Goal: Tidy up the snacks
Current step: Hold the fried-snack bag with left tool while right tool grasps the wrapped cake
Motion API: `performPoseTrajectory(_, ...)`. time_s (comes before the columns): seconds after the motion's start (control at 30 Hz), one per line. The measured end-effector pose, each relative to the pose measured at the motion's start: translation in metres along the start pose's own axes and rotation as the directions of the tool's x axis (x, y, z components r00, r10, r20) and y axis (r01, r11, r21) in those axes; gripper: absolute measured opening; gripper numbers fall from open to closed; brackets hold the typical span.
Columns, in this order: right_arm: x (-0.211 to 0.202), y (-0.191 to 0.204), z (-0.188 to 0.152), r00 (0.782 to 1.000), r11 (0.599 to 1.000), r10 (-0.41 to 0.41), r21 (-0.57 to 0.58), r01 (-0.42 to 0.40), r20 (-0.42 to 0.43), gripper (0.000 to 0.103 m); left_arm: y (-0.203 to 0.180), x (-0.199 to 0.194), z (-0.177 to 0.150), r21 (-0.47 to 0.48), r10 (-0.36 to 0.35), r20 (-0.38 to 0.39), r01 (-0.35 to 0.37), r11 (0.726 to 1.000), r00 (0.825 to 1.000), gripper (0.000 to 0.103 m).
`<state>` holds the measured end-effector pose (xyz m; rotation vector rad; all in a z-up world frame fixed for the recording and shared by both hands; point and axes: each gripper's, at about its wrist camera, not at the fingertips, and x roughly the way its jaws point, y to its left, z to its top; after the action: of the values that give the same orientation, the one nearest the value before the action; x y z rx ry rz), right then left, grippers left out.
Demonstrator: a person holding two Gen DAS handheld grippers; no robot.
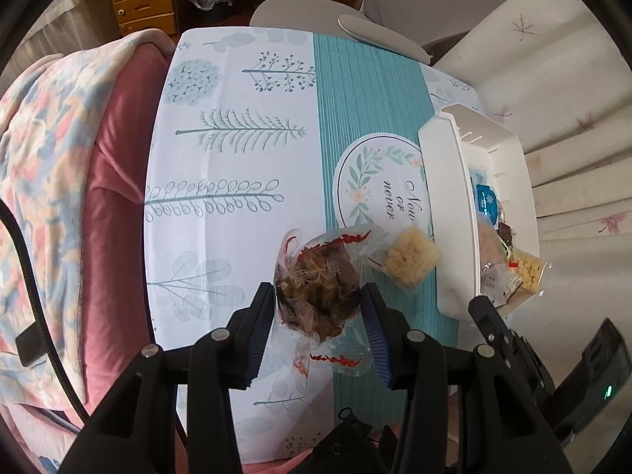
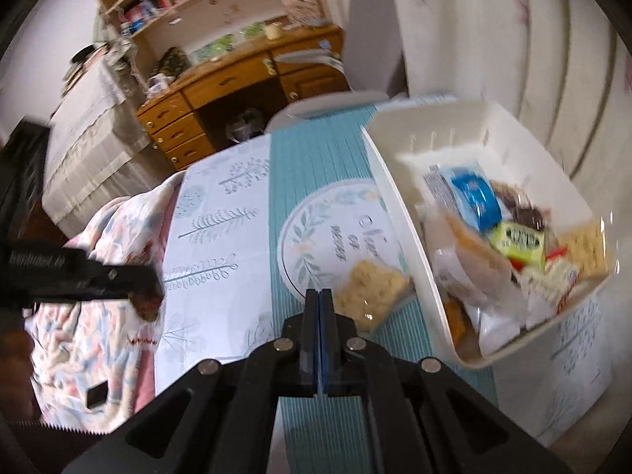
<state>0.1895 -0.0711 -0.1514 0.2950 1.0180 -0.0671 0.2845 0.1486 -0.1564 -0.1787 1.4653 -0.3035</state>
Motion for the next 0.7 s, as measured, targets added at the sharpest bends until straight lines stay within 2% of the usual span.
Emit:
performPoseTrajectory(0.2,0.019,-0.009,-0.004,0.997,0.994,-0.009,0.106,0.017,-0.082,0.002,0.005,0.003,-0.009,0.026,0.039,0.013,-0.039,0.999,0.999,0.044)
performPoseTrajectory(0.27,0.026,-0.01,-0.004,0.995,0.99,-0.013,0.137,0.027,-0.1,0.012,0.007,0.003,-0.011,0.046,0.058,0.02,-0.059,0.997,0.998,0.044)
performPoseTrajectory(0.3,0.029,-0.011,-0.004,0.994,0.987,-0.012,0.155,0.029,-0.106,0.023,0.007,0.004,-0.012,0.053,0.065,0.022,-0.066,0.996,0.998,0.044)
performPoseTrajectory(0.4,0.04,-0.014,-0.005,0.991,0.974,-0.033,0.22,0.061,-0.127,0.044,0.008,0.007,-0.013,0.079,0.084,0.017,-0.085,0.993,0.996,0.044)
performPoseTrajectory(0.57,0.063,-0.016,-0.005,0.982,0.955,-0.06,0.276,0.109,-0.181,0.045,0.012,0.016,-0.016,0.113,0.096,-0.018,-0.094,0.989,0.995,0.044)
performPoseTrajectory(0.63,0.073,-0.017,-0.006,0.975,0.944,-0.074,0.302,0.135,-0.208,0.054,0.014,0.02,-0.017,0.12,0.097,-0.035,-0.092,0.988,0.995,0.044)
performPoseTrajectory(0.7,0.08,-0.018,-0.008,0.973,0.931,-0.086,0.331,0.155,-0.213,0.056,0.015,0.023,-0.018,0.131,0.098,-0.047,-0.091,0.987,0.994,0.044)
